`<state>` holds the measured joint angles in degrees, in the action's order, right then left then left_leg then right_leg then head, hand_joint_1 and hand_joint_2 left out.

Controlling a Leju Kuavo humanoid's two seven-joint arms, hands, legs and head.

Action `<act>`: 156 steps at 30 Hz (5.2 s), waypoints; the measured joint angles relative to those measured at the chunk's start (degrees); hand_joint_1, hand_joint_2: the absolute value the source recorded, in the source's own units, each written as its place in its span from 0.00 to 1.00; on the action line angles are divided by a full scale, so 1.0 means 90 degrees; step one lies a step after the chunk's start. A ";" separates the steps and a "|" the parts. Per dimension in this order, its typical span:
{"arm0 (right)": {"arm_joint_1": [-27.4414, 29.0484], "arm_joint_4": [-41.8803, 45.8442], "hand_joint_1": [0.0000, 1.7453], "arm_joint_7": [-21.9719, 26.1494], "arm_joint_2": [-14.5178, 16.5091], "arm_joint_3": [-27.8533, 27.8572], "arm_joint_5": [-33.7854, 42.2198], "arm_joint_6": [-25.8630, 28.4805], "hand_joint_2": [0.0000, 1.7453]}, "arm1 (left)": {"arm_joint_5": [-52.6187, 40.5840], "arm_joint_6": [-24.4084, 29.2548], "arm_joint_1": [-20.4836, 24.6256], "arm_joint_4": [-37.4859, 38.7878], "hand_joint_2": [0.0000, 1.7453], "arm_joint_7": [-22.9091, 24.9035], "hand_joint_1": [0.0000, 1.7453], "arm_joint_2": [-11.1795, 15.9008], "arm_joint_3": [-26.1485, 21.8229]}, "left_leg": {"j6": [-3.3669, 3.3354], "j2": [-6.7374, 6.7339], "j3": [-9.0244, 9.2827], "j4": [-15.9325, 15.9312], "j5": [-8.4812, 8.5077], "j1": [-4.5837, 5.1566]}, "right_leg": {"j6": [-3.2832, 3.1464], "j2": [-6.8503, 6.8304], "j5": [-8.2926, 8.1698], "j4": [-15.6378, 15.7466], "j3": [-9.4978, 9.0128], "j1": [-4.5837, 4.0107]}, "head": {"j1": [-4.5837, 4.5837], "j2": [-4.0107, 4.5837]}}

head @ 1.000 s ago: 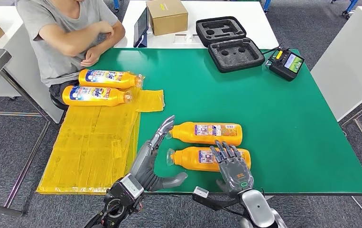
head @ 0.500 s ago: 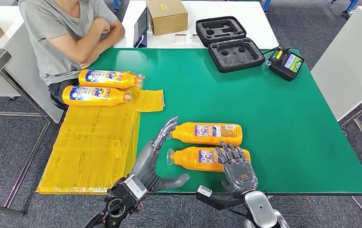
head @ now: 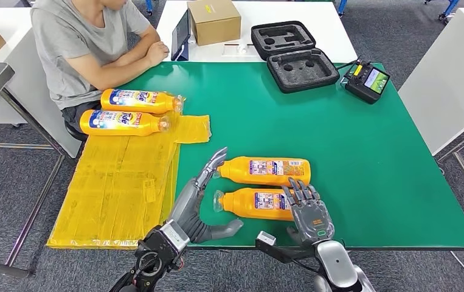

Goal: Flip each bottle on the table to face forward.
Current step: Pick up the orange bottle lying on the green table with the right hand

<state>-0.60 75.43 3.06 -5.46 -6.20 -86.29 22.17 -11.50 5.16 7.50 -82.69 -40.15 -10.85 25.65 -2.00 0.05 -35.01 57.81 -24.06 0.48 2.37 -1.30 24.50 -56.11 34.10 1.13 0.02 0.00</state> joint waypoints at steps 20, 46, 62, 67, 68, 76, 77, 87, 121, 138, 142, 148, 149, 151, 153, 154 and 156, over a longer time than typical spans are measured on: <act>-0.0282 -0.0409 1.00 0.0310 0.0049 0.0219 0.0440 -0.0237 1.00 | -0.0041 0.0043 -0.0011 0.0004 1.00 0.0000 0.00 -0.0033 -0.0017 | 0.0000 -0.0007 0.0010 0.0000 0.0000 0.0000 | 0.0000 0.0004 0.0000 0.0001 -0.0008 0.0000 | 0.0000 0.0000; -0.0235 -0.0523 1.00 0.2761 0.0327 0.0828 0.5126 -0.1678 1.00 | -0.0300 0.0250 0.0083 0.0378 1.00 0.0108 0.00 -0.0283 -0.0168 | 0.0001 -0.0016 0.0023 0.0000 -0.0002 -0.0005 | 0.0004 0.0013 -0.0005 0.0001 -0.0018 -0.0008 | 0.0000 0.0000; 0.0004 -0.0265 1.00 0.2937 0.0634 0.1069 0.5684 -0.1824 1.00 | -0.0327 0.2251 -0.0059 0.0200 1.00 0.0007 0.00 -0.0193 0.0026 | 0.0001 -0.0015 -0.0002 0.0000 -0.0003 -0.0004 | 0.0005 0.0012 -0.0005 0.0000 0.0003 -0.0007 | 0.0001 0.0000; 0.0019 -0.0265 1.00 0.2965 0.0673 0.1115 0.5721 -0.1832 1.00 | -0.0352 0.2498 -0.0085 -0.0134 1.00 0.0000 0.00 -0.0064 0.0197 | 0.0001 -0.0015 -0.0002 0.0000 -0.0002 -0.0003 | 0.0005 0.0012 -0.0005 0.0000 0.0003 -0.0005 | 0.0000 0.0000; 0.0022 -0.0265 1.00 0.2965 0.0678 0.1117 0.5721 -0.1833 1.00 | -0.0352 0.2507 -0.0091 -0.0171 1.00 0.0000 0.00 -0.0046 0.0214 | 0.0001 -0.0015 -0.0002 0.0000 -0.0002 -0.0003 | 0.0005 0.0012 -0.0005 0.0000 0.0003 -0.0005 | 0.0000 0.0000; 0.0028 -0.0265 1.00 0.2965 0.0690 0.1153 0.5733 -0.1838 1.00 | -0.0361 0.2733 -0.0129 -0.0344 1.00 -0.0002 0.00 0.0058 0.0324 | 0.0001 -0.0015 -0.0002 0.0000 -0.0002 -0.0002 | 0.0005 0.0012 -0.0005 0.0000 0.0004 -0.0004 | 0.0000 0.0000; 0.0027 -0.0265 1.00 0.2965 0.0693 0.1167 0.5746 -0.1828 1.00 | -0.0383 0.2948 -0.0132 -0.0406 1.00 -0.0002 0.00 0.0080 0.0362 | 0.0001 -0.0015 -0.0002 0.0000 -0.0002 -0.0002 | 0.0005 0.0012 -0.0005 0.0000 0.0004 -0.0004 | 0.0000 0.0000; 0.0065 -0.0222 1.00 0.3008 0.0742 0.1296 0.5668 -0.1212 1.00 | -0.0380 0.3802 -0.0347 -0.1087 1.00 -0.0007 0.00 0.0270 0.0579 | 0.0001 -0.0015 -0.0003 0.0000 -0.0003 -0.0002 | 0.0005 0.0012 -0.0005 0.0001 0.0006 -0.0004 | 0.0001 0.0000; 0.0771 0.1035 0.26 0.3431 0.0899 0.1366 0.5829 -0.0457 1.00 | 0.1347 0.2549 -0.0455 0.1787 1.00 0.0002 0.00 -0.0292 -0.0654 | 0.0000 -0.0016 -0.0003 0.0000 -0.0006 -0.0002 | 0.0004 0.0018 -0.0004 0.0001 0.0009 -0.0003 | 0.0002 0.0000; 0.0786 0.1020 0.00 0.2923 0.0773 0.0904 0.4328 0.0129 0.25 | 0.1164 0.2674 -0.0445 0.1835 1.00 -0.0005 0.00 -0.0319 -0.0653 | 0.0000 -0.0016 -0.0003 0.0000 -0.0006 -0.0002 | 0.0004 0.0018 -0.0004 0.0001 0.0009 -0.0003 | 0.0001 0.0000; 0.0786 0.1018 0.00 0.2829 0.0759 0.0858 0.4111 0.0199 0.00 | 0.1118 0.2705 -0.0446 0.1790 1.00 -0.0006 0.00 -0.0317 -0.0647 | 0.0001 -0.0016 -0.0004 0.0000 -0.0006 -0.0002 | 0.0004 0.0018 -0.0004 0.0001 0.0008 -0.0003 | 0.0001 0.0000; 0.0764 0.1013 0.00 0.2675 0.0766 0.0655 0.3762 0.0259 0.00 | 0.1043 0.2775 -0.0444 0.1630 1.00 -0.0007 0.00 -0.0317 -0.0602 | 0.0000 -0.0016 -0.0004 0.0000 -0.0005 -0.0002 | 0.0004 0.0017 -0.0004 0.0001 0.0008 -0.0003 | 0.0000 0.0000; 0.0763 0.1013 0.00 0.2666 0.0767 0.0632 0.3759 0.0260 0.00 | 0.1042 0.2779 -0.0444 0.1620 1.00 -0.0007 0.00 -0.0317 -0.0593 | 0.0000 -0.0016 -0.0004 0.0000 -0.0005 -0.0002 | 0.0004 0.0017 -0.0004 0.0000 0.0008 -0.0003 | 0.0000 0.0000; 0.0762 0.1013 0.00 0.2655 0.0767 0.0599 0.3759 0.0259 0.00 | 0.1042 0.2781 -0.0444 0.1604 1.00 -0.0007 0.00 -0.0317 -0.0577 | 0.0000 -0.0016 -0.0004 0.0000 -0.0005 -0.0002 | 0.0004 0.0017 -0.0004 0.0000 0.0008 -0.0003 | 0.0001 0.0000; 0.0761 0.1013 0.00 0.2651 0.0767 0.0579 0.3759 0.0259 0.00 | 0.1042 0.2781 -0.0444 0.1584 1.00 -0.0007 0.00 -0.0317 -0.0562 | 0.0000 -0.0016 -0.0004 -0.0001 -0.0005 -0.0002 | 0.0004 0.0017 -0.0004 0.0000 0.0007 -0.0003 | 0.0001 0.0000; 0.0761 0.1013 0.00 0.2647 0.0767 0.0571 0.3759 0.0257 0.00 | 0.1042 0.2781 -0.0444 0.1575 1.00 -0.0007 0.00 -0.0317 -0.0554 | 0.0000 -0.0016 -0.0004 -0.0001 -0.0005 -0.0002 | 0.0004 0.0017 -0.0004 0.0000 0.0007 -0.0003 | 0.0000 0.0000; 0.0756 0.1011 0.00 0.2628 0.0769 0.0544 0.3766 0.0217 0.00 | 0.1042 0.2780 -0.0444 0.1569 1.00 -0.0007 0.00 -0.0317 -0.0538 | 0.0000 -0.0015 -0.0005 -0.0001 -0.0005 -0.0002 | 0.0004 0.0017 -0.0004 0.0000 0.0007 -0.0003 | 0.0000 0.0000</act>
<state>6.20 84.53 26.72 1.46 -1.31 -52.39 24.13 -2.12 30.18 3.50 -68.57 -40.22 -13.70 20.81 -2.00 -0.09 -35.05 57.81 -24.11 0.46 2.41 -1.15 24.46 -56.10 34.16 1.11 0.02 0.00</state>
